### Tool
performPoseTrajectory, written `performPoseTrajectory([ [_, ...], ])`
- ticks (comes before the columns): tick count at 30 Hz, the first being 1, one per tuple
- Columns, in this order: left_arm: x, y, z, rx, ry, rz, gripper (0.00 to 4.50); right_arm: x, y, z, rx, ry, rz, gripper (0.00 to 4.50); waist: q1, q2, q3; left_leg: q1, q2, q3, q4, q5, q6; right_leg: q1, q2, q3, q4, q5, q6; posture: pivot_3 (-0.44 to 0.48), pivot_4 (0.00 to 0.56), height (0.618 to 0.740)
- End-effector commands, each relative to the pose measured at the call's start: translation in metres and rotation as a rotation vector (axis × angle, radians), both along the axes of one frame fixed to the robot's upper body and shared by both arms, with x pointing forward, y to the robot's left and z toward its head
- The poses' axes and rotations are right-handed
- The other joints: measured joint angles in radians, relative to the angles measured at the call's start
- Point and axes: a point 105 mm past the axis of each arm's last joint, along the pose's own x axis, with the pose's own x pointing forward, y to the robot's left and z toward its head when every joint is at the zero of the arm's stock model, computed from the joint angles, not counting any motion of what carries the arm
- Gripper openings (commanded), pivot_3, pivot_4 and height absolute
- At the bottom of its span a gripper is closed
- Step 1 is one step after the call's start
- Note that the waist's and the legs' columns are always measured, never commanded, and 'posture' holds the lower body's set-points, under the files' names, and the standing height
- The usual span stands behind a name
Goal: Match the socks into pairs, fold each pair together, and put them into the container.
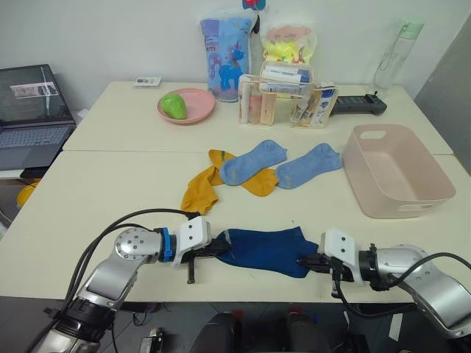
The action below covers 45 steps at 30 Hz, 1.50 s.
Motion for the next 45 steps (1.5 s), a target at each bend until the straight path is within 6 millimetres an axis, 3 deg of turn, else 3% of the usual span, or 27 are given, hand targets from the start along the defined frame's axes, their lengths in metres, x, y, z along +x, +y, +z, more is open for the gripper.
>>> performPoseTrajectory([
  [1,0.001,0.007,-0.007,0.037,0.017,0.02,0.01,0.001,-0.014,-0.001,-0.038,-0.006,-0.014,0.0,0.0,0.0,0.0,0.0,0.0,0.0,0.0,0.0,0.0,0.0,0.0,0.0,0.0,0.0,0.0,0.0,0.15,0.74],
  [7,0.003,0.003,0.005,-0.033,0.013,0.039,0.01,0.005,-0.022,0.01,0.013,-0.025,-0.068,0.0,0.001,0.0,0.0,0.0,0.0,0.0,0.0,0.0,0.0,0.001,0.0,0.0,0.0,0.0,0.0,0.0,0.15,0.74],
  [10,0.009,0.001,0.033,-0.205,0.014,0.136,0.01,0.002,-0.016,0.04,0.233,0.009,-0.168,0.0,0.001,0.0,0.0,-0.001,0.0,-0.001,0.0,0.0,0.0,0.0,0.0,0.0,0.0,0.0,0.0,0.0,0.15,0.74],
  [12,0.01,0.009,0.041,-0.23,-0.006,0.19,0.0,-0.001,-0.022,0.05,0.29,0.02,-0.219,0.18,0.0,0.0,0.0,-0.001,0.0,-0.001,0.0,0.0,0.0,-0.001,0.0,0.0,0.0,0.0,0.0,0.0,0.15,0.74],
  [14,0.019,0.023,0.051,-0.274,-0.057,0.299,0.38,0.007,-0.038,0.055,0.295,-0.023,-0.319,0.6,0.0,-0.001,0.001,-0.001,0.0,-0.001,0.0,0.0,0.0,0.0,0.0,0.0,0.0,0.0,0.0,0.0,0.15,0.74],
  [17,0.026,0.044,0.058,-0.311,-0.089,0.429,1.2,0.016,-0.058,0.056,0.28,-0.079,-0.429,1.62,0.001,-0.001,0.0,-0.001,0.0,0.0,0.001,0.0,0.001,0.0,0.0,0.0,0.0,0.0,0.0,0.0,0.15,0.74],
  [20,0.024,0.063,0.05,-0.298,-0.095,0.515,2.17,0.02,-0.07,0.054,0.277,-0.099,-0.484,2.68,0.0,0.0,0.0,0.0,0.0,0.0,0.0,0.0,0.0,0.0,0.0,0.0,0.0,0.0,0.0,0.0,0.15,0.74],
  [25,0.001,0.119,0.019,-0.241,-0.073,0.728,3.82,0.021,-0.085,0.039,0.235,-0.113,-0.548,4.49,-0.001,0.0,0.0,0.0,0.0,0.001,-0.001,0.001,-0.002,0.0,0.0,0.0,0.0,0.0,0.0,0.0,0.15,0.74],
  [27,-0.005,0.133,0.016,-0.236,-0.082,0.776,4.44,0.02,-0.09,0.039,0.229,-0.116,-0.56,4.5,0.002,0.0,0.0,-0.001,0.0,0.001,0.0,0.0,0.0,0.0,0.0,0.0,0.0,0.0,0.0,0.0,0.15,0.74],
  [29,-0.009,0.137,0.015,-0.232,-0.083,0.791,4.48,0.02,-0.092,0.042,0.237,-0.121,-0.573,4.5,0.006,0.0,0.0,-0.001,0.0,0.0,0.001,-0.001,0.002,0.0,0.0,0.0,0.0,0.0,0.0,0.0,0.15,0.74],
  [32,-0.008,0.134,0.015,-0.234,-0.088,0.778,4.48,0.019,-0.088,0.043,0.25,-0.116,-0.576,4.5,0.009,0.0,0.0,0.0,0.0,0.0,0.001,-0.001,0.002,-0.001,0.0,0.0,-0.002,0.0,0.0,0.0,0.15,0.74],
  [39,0.0,0.107,0.029,-0.251,-0.128,0.651,4.48,0.017,-0.052,0.036,0.275,-0.038,-0.553,4.5,0.002,0.0,0.0,-0.001,0.0,0.0,0.0,-0.001,0.001,0.0,0.0,0.0,0.0,0.0,0.0,0.0,0.15,0.74],
  [45,0.002,0.068,0.053,-0.265,-0.142,0.442,4.48,0.019,-0.028,0.02,0.263,0.08,-0.537,4.5,0.001,0.0,0.0,-0.001,0.0,0.0,0.0,-0.001,0.002,-0.001,0.0,0.0,0.0,0.0,0.0,0.0,0.15,0.74],
])
